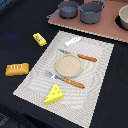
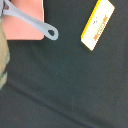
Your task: Interact with the objects in diverse but meaningful ways.
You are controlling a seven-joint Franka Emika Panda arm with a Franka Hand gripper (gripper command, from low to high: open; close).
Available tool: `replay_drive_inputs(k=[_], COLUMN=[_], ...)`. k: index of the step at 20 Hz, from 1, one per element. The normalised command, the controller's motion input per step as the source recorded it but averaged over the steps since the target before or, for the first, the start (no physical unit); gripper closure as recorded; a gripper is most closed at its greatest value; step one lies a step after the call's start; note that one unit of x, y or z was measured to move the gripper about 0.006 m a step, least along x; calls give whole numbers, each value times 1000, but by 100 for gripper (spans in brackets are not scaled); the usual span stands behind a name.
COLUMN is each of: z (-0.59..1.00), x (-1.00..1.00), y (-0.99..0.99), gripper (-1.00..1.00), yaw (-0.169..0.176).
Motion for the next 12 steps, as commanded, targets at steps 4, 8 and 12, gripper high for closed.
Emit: replay_drive_inputs(k=[4, 8, 12], z=[-330, -278, -220], x=[845, 906, 962], y=[-116, -96, -96], gripper=[-100, -100, -100], yaw=[-6, -13, -2])
